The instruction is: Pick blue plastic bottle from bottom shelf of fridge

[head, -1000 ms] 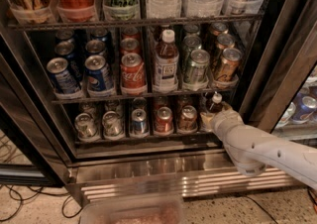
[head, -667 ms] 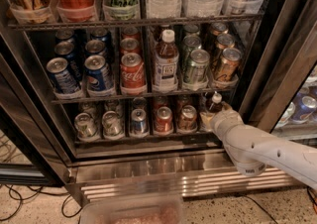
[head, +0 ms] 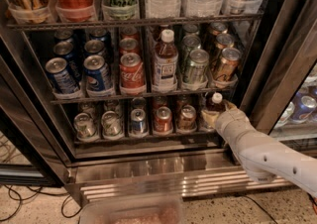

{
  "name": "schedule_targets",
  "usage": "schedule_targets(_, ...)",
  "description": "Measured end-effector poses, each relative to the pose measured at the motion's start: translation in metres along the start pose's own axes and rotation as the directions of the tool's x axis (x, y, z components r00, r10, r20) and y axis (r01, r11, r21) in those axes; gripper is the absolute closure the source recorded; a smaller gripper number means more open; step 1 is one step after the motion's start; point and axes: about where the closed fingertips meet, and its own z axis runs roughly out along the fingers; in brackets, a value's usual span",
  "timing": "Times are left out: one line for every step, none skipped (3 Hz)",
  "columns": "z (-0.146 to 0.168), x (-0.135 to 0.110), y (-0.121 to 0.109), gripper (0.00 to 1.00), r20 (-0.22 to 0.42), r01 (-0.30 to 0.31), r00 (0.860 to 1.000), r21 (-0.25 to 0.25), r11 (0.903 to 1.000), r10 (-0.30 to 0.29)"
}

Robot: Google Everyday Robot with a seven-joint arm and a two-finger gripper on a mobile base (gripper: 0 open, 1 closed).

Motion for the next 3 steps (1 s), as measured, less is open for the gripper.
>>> schedule_targets(-0.013, -0.022, -0.004, 1.00, 0.062, 0.008, 0.998, -0.009, 0.9999, -0.007)
schedule_targets(-0.022, -0.034, -0.006, 1.00, 0.091, 0.013, 0.996, -0.017, 0.9998, -0.011)
schedule_targets(-0.021, -0.031, -0.005, 1.00, 0.091, 0.012, 0.996, -0.017, 0.9998, -0.011)
